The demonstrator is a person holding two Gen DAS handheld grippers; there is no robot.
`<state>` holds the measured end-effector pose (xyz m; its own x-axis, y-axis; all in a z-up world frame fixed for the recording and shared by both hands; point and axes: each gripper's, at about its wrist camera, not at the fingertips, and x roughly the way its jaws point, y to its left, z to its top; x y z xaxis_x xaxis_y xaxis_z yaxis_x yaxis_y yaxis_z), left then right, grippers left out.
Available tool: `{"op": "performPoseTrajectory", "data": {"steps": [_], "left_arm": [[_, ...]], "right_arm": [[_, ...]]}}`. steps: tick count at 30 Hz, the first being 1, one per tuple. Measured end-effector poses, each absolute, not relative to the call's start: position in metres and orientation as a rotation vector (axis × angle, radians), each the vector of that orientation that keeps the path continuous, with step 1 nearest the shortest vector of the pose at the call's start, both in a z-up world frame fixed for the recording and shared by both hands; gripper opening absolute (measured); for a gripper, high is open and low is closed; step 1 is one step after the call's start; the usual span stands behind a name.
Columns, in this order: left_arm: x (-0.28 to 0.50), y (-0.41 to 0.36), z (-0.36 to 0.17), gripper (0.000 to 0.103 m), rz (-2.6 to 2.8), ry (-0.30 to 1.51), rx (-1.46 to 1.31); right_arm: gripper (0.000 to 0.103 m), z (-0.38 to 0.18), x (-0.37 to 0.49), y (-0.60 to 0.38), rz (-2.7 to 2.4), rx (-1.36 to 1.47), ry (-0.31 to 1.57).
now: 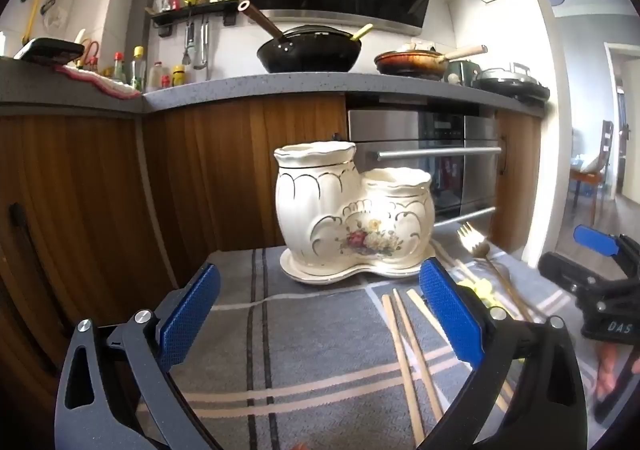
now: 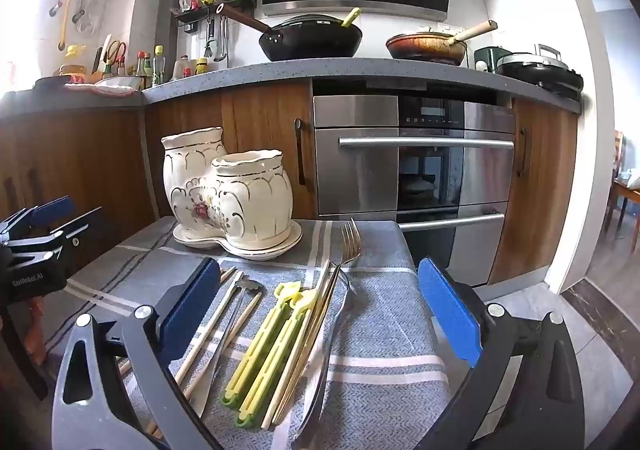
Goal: Organize utensils
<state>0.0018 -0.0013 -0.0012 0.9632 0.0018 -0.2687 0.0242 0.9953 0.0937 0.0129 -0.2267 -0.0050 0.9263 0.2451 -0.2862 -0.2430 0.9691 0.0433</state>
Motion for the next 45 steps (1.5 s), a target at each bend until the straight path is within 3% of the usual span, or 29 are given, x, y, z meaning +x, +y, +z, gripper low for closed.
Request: {"op": "performPoseTrajectory", "data": {"steps": [45], "left_arm": [[0.0035,0.0056,-0.0028,0.099,-0.009,0.285,0.051]], "right_arm": [[0.098,-0.0059,0.0108,-0.225,0.247,-0.003,0.287]]}}
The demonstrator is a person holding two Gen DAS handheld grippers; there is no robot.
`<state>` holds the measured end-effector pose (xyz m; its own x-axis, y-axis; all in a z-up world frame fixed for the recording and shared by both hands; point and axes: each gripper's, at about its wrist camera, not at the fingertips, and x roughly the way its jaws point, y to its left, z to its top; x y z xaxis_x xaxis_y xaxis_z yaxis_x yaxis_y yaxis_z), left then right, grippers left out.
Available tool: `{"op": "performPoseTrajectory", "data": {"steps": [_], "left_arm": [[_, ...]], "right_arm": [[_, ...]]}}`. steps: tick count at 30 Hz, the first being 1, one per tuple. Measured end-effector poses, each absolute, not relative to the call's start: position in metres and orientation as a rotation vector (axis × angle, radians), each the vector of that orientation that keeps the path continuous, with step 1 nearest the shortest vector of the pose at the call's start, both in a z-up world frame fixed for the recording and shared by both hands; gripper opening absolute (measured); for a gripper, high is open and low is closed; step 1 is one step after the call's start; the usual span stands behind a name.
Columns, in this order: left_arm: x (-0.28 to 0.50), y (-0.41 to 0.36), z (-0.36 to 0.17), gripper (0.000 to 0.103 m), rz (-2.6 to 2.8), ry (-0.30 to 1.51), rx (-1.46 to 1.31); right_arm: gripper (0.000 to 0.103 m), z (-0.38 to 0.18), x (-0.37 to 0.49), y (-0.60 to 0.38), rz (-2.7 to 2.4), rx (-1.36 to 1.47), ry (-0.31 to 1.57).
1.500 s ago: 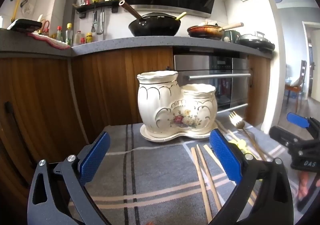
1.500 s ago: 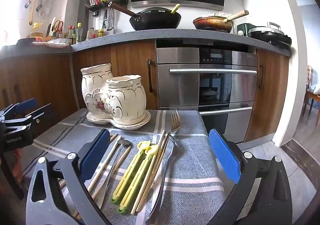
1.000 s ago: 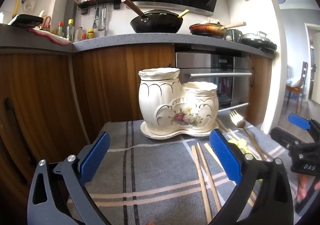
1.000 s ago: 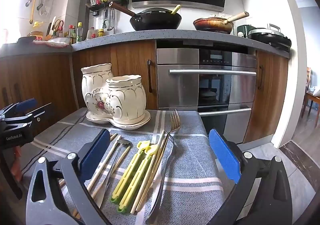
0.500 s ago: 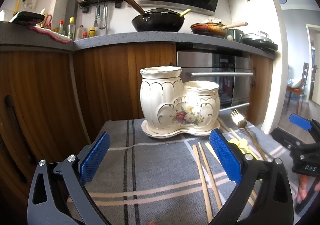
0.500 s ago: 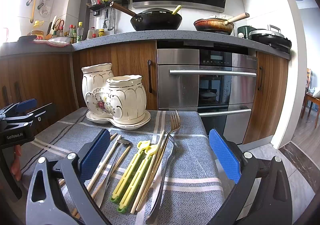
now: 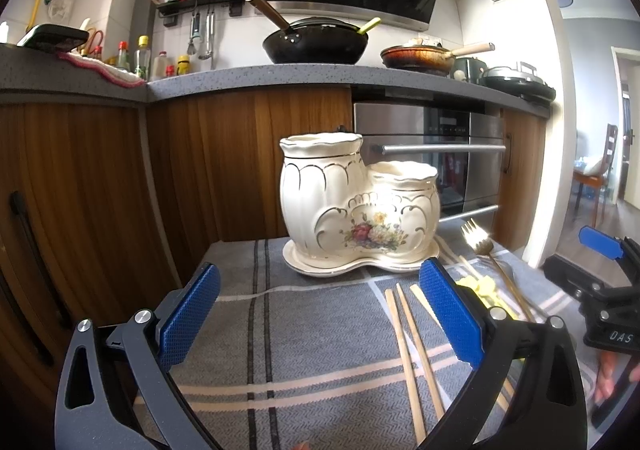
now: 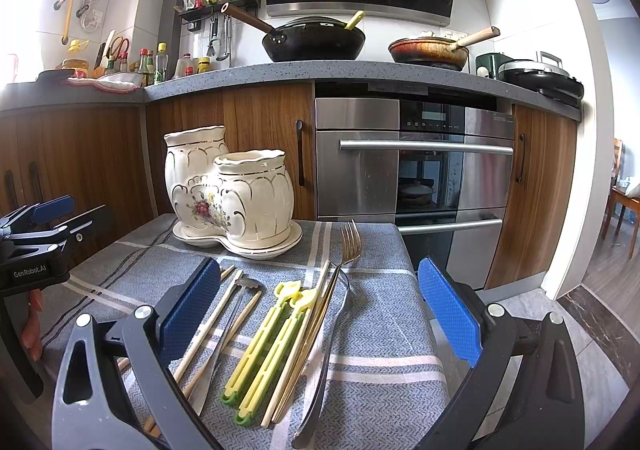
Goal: Organize utensils
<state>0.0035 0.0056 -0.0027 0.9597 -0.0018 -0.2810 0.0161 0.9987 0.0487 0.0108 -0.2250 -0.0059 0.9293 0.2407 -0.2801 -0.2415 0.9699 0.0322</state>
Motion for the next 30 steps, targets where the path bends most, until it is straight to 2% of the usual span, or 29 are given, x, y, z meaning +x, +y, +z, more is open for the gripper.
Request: {"op": "performPoseTrajectory", "data": {"steps": [30], "left_arm": [[0.0053,0.0039,-0.0047,0.099,-0.014,0.293,0.053]], "right_arm": [[0.098,-0.007,0.0103,-0.2224,0.247,-0.003,0.288]]}}
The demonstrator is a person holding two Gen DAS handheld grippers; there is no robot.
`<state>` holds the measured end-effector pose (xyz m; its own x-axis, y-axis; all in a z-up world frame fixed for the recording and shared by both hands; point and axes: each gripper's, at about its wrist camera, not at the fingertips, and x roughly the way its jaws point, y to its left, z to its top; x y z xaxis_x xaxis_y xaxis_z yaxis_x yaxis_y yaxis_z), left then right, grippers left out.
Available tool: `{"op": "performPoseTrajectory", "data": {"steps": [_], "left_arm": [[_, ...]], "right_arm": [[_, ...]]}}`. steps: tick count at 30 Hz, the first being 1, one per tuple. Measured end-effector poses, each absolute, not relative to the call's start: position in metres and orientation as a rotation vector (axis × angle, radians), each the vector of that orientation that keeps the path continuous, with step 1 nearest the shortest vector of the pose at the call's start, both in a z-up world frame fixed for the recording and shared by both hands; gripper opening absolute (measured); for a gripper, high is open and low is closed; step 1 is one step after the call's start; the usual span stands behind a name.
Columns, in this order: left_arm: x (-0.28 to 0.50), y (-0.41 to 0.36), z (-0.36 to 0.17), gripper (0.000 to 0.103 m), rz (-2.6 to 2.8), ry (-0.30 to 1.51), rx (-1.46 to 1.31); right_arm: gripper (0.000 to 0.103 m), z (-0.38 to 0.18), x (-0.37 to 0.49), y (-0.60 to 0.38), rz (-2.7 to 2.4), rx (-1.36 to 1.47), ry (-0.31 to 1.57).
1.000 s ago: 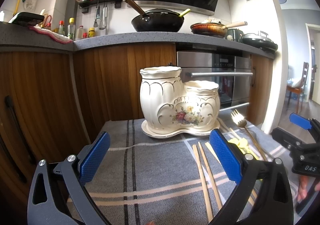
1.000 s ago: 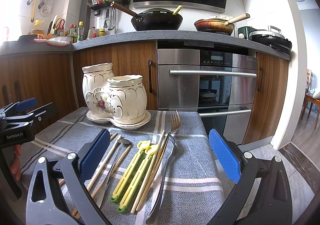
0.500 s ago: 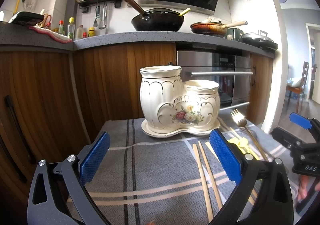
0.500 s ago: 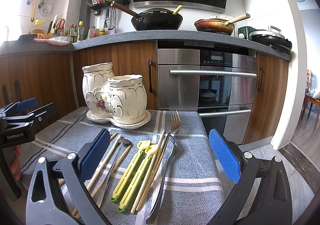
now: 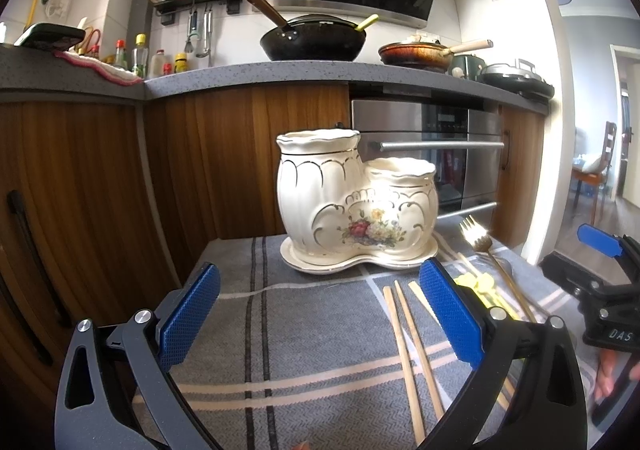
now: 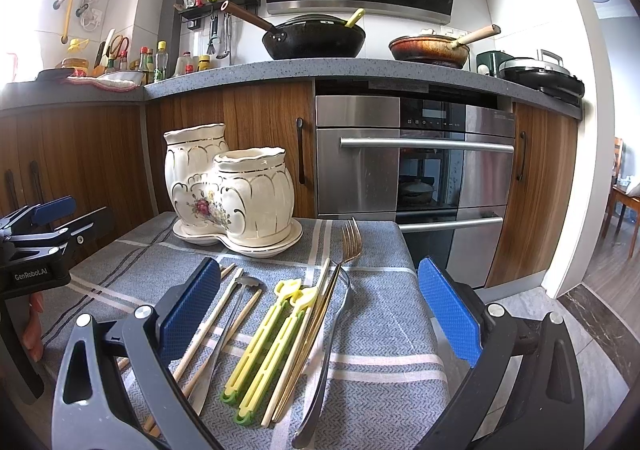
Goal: Organize utensils
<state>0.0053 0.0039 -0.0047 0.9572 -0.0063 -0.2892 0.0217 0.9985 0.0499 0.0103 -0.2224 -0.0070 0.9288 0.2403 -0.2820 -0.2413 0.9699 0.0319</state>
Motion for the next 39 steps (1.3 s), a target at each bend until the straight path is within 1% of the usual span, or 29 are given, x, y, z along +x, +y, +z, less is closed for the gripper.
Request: {"op": "performPoseTrajectory", "data": {"steps": [11,18,24,30,36,38,39], "left_arm": [[0.007,0.003,-0.005,0.099,-0.022,0.309,0.053],[0.01,0.004,-0.007,0.099,-0.053,0.353,0.042],[0.026,0.001,-0.019,0.099,-0.112,0.491,0.045],[0.047,-0.002,-0.02,0.099,-0.122,0.642,0.104],[0.065,-0.01,-0.02,0.099,-0.158,0.789,0.171],[0.066,-0.014,-0.022,0.099,-0.156,0.804,0.192],[0.067,-0.016,-0.023,0.097,-0.153,0.804,0.21]], "right_arm": [[0.098,-0.007,0.012,-0.222,0.245,-0.004,0.29],[0.098,-0.007,0.016,-0.221,0.243,-0.005,0.304],[0.098,-0.001,0.019,-0.224,0.247,-0.016,0.32],[0.098,0.011,0.031,-0.227,0.275,-0.042,0.415],[0.098,0.017,0.06,-0.22,0.276,-0.1,0.599],[0.095,0.018,0.069,-0.22,0.284,-0.081,0.64],[0.089,0.017,0.074,-0.22,0.283,-0.077,0.654]]}}
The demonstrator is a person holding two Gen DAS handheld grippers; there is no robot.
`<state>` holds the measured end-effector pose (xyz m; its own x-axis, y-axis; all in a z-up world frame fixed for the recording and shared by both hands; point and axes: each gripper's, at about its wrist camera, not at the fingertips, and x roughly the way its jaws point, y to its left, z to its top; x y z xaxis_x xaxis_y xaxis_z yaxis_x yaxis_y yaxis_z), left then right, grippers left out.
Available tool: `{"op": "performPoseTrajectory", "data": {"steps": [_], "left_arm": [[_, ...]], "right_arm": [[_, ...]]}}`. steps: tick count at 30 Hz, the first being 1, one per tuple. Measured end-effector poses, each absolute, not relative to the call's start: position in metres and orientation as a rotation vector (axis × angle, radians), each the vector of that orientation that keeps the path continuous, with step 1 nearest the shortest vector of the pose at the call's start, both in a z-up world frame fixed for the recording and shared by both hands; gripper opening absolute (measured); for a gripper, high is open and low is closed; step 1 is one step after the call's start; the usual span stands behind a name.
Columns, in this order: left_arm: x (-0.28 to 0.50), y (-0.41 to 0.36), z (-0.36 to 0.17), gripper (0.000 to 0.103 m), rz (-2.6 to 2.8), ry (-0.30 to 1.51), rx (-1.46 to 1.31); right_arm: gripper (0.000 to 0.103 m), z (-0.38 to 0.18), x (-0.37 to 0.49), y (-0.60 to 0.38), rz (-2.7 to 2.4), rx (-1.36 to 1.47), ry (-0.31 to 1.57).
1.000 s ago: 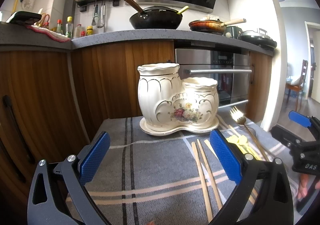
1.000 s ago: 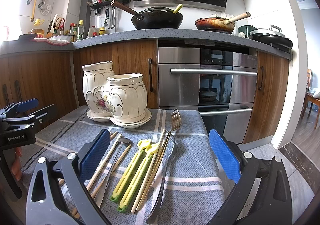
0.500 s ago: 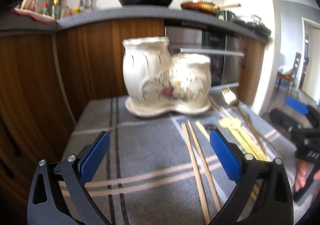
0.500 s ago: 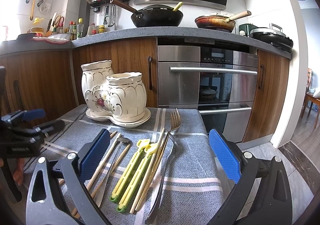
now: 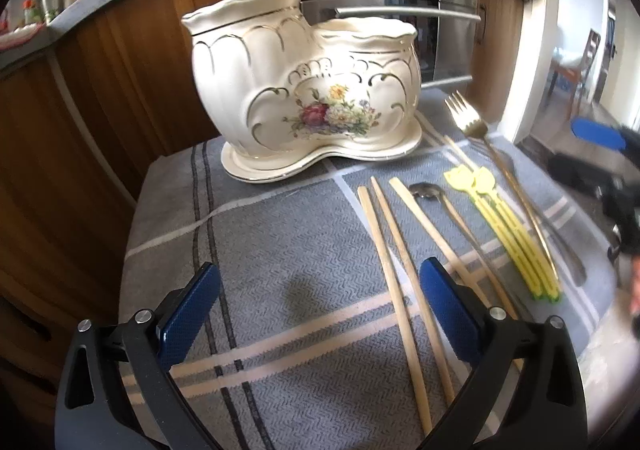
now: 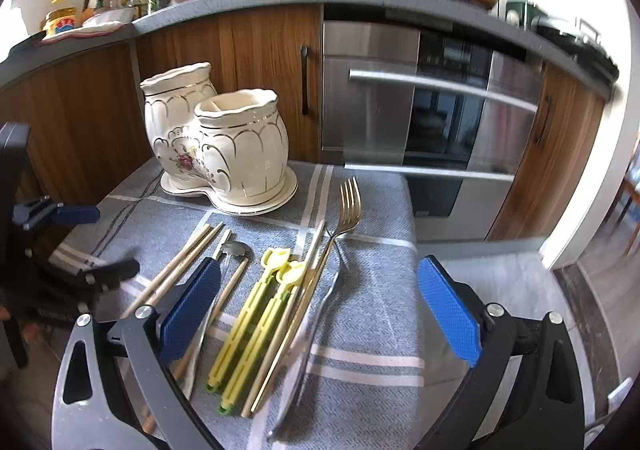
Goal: Organize utensils
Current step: 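Grasp a wooden chopstick with the left tool while the right grasps the gold fork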
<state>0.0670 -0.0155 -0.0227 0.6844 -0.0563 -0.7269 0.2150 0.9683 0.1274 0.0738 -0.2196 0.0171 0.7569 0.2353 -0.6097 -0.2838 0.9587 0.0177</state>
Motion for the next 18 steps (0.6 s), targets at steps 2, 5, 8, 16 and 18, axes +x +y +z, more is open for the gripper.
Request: {"op": "performPoseTrajectory", "data": {"steps": [2,5,8,16,18], "left_arm": [[0.068,-0.018,-0.024,0.096,-0.148,0.806,0.242],[0.068,-0.021,-0.023,0.092,-0.172,0.815,0.254],[0.071,-0.02,-0.025,0.076,-0.203,0.849,0.244],[0.075,-0.021,-0.034,0.044,-0.271,0.904,0.202],[0.073,-0.023,-0.035,0.04,-0.284,0.912,0.203]], "right_arm": [[0.08,0.016,0.083,-0.218,0.275,-0.08,0.689],[0.057,0.011,0.096,-0.215,0.287,-0.061,0.758],[0.038,0.007,0.105,-0.212,0.311,-0.042,0.817],[0.019,-0.003,0.12,-0.211,0.278,-0.051,0.896],[0.019,-0.007,0.124,-0.211,0.269,-0.049,0.91]]}}
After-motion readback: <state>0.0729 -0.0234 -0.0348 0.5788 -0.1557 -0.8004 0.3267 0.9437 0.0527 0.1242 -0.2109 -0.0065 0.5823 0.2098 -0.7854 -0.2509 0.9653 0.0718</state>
